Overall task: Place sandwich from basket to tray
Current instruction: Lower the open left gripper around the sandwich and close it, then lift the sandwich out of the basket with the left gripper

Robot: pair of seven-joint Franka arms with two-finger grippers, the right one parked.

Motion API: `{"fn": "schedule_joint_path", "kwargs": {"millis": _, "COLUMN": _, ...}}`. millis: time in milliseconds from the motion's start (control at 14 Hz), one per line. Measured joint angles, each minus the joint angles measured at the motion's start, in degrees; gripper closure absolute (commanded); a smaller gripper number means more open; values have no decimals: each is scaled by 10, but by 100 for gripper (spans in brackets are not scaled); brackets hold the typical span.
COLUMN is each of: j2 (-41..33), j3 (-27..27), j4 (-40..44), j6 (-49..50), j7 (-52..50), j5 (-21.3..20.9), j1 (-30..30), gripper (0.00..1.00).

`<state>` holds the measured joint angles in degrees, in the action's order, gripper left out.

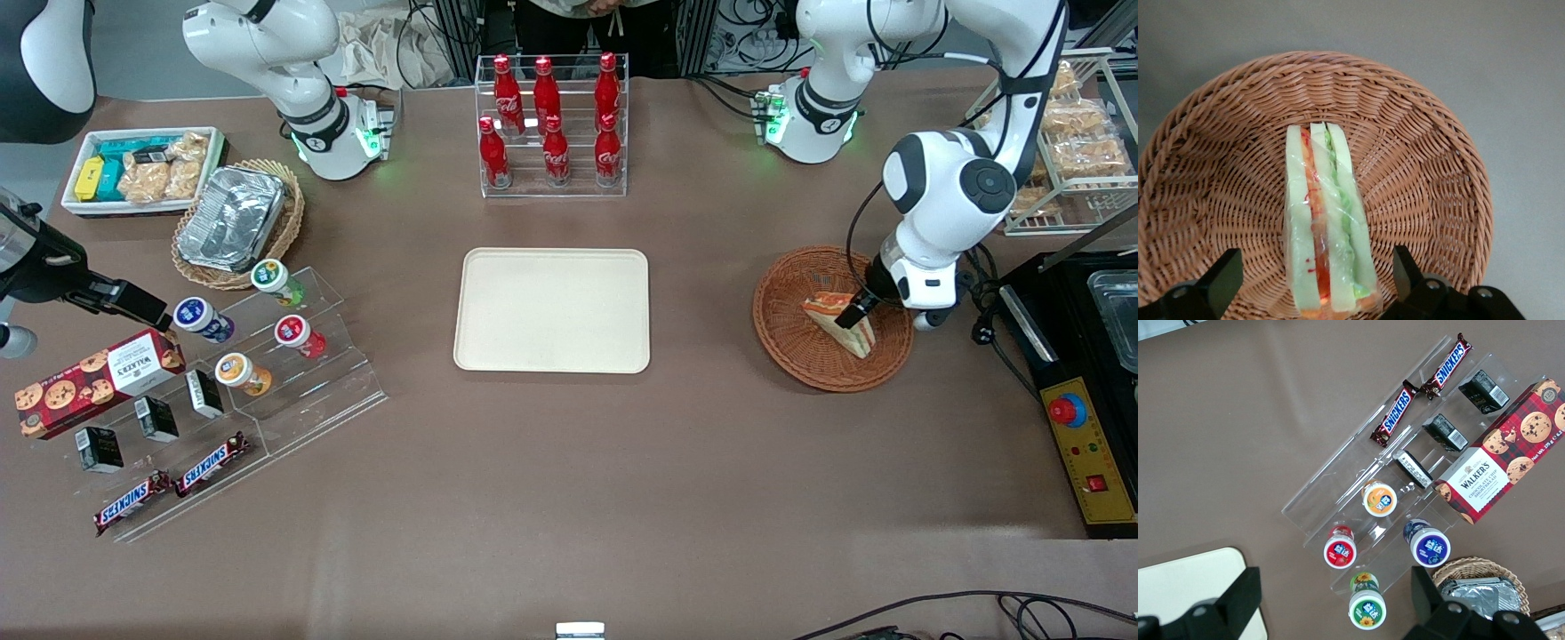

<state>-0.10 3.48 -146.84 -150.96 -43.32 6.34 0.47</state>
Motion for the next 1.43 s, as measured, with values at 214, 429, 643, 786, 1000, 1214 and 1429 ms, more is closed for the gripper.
{"fn": "schedule_joint_path", "kwargs": {"millis": 214, "j2": 17, "j3": 1, "j4": -1, "j6": -29, "j7": -3, "j5": 0, "j1": -6, "gripper": 0}}
{"fn": "schedule_joint_path", "kwargs": {"millis": 429, "j2": 35, "j3": 1, "j4": -8, "j6": -52, "j7": -3, "j5": 0, "j1": -12, "gripper": 1}}
{"fn": "schedule_joint_path", "kwargs": {"millis": 643, "j2": 40, "j3": 1, "j4": -11, "j6": -57, "j7": -3, "j5": 0, "j1": -19, "gripper": 20}}
{"fn": "schedule_joint_path", "kwargs": {"millis": 786, "j2": 40, "j3": 1, "j4": -12, "j6": -57, "j7": -3, "j5": 0, "j1": -20, "gripper": 40}}
{"fn": "schedule_joint_path", "kwargs": {"millis": 1000, "j2": 38, "j3": 1, "j4": -13, "j6": -57, "j7": -3, "j5": 0, "j1": -20, "gripper": 71}}
{"fn": "schedule_joint_path", "kwargs": {"millis": 1214, "j2": 32, "j3": 1, "j4": -13, "j6": -56, "j7": -4, "j5": 0, "j1": -23, "gripper": 75}}
{"fn": "schedule_joint_path", "kwargs": {"millis": 1429, "j2": 2, "j3": 1, "j4": -10, "j6": -1, "j7": -6, "j5": -13, "j1": -29, "gripper": 74}}
